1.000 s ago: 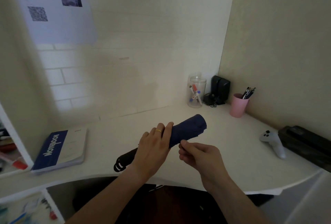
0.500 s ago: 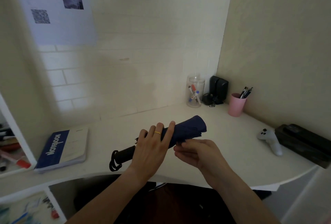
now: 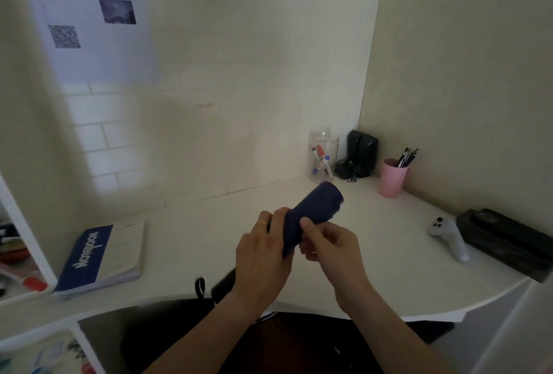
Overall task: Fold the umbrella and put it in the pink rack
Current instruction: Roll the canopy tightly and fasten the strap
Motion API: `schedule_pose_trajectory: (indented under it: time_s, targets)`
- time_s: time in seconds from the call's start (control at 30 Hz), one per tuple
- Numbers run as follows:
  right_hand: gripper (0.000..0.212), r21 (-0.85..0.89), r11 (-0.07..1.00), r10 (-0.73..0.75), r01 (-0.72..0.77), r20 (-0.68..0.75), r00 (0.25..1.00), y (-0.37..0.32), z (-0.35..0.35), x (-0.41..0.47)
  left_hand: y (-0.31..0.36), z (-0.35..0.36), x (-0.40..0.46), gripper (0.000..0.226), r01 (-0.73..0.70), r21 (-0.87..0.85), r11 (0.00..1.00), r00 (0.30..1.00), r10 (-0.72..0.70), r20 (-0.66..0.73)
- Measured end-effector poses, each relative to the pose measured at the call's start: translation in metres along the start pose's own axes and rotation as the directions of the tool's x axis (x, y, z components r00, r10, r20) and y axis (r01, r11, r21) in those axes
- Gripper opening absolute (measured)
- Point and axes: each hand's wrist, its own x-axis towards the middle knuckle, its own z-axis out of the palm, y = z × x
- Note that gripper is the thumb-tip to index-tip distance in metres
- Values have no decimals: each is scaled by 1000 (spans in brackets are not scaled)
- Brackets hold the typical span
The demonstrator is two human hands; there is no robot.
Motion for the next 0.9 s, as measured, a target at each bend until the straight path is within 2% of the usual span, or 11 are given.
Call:
schedule_pose_trajectory:
  time_s: [0.07, 0.13, 0.23, 0.33, 0.4, 0.5, 0.57, 0.63, 0.7, 0.77, 0.9]
  targets:
    - [26, -9, 1000, -20, 20, -34, 999, 5, -2, 1, 10, 2, 7, 42, 295, -349, 889, 955, -290, 69]
    - [19, -23, 1000, 7, -6, 47, 999, 14, -3, -5, 13, 1, 20, 33, 512, -631, 584, 839, -496, 222]
    - [48, -227, 974, 96, -23, 314, 945, 31, 6, -19, 18, -2, 41, 37, 606, -776, 175, 697, -586, 413]
    - [43, -301, 945, -45, 126, 262, 964, 39, 14, -18, 14, -5, 50, 40, 585, -808, -65, 656, -549, 518]
    - [34, -161, 982, -61, 103, 245, 968, 33, 9, -16, 5, -15, 53, 46, 563, -810, -165, 675, -474, 565]
    - [29, 286, 887, 171, -363, 526, 833, 22, -2, -15, -2, -30, 54, 35, 565, -737, -372, 710, -236, 664]
    - [43, 324, 740, 221, -589, 710, 669, 12, -4, -16, 3, -34, 52, 21, 547, -655, -521, 708, -129, 694]
    - [46, 268, 860, 198, -435, 609, 768, 9, -1, -12, 6, -28, 53, 16, 531, -692, -489, 694, -217, 686]
    - [40, 35, 999, -13, 1, 333, 943, 12, 4, -7, 10, -23, 55, 11, 547, -765, -339, 668, -374, 644]
    - [45, -124, 969, -184, 214, 214, 959, 17, 5, -2, 11, -19, 54, 12, 547, -799, -249, 663, -455, 595]
    - [44, 227, 974, -61, -22, 352, 934, 10, -10, 2, -3, -31, 50, 17, 577, -785, -223, 772, -164, 614]
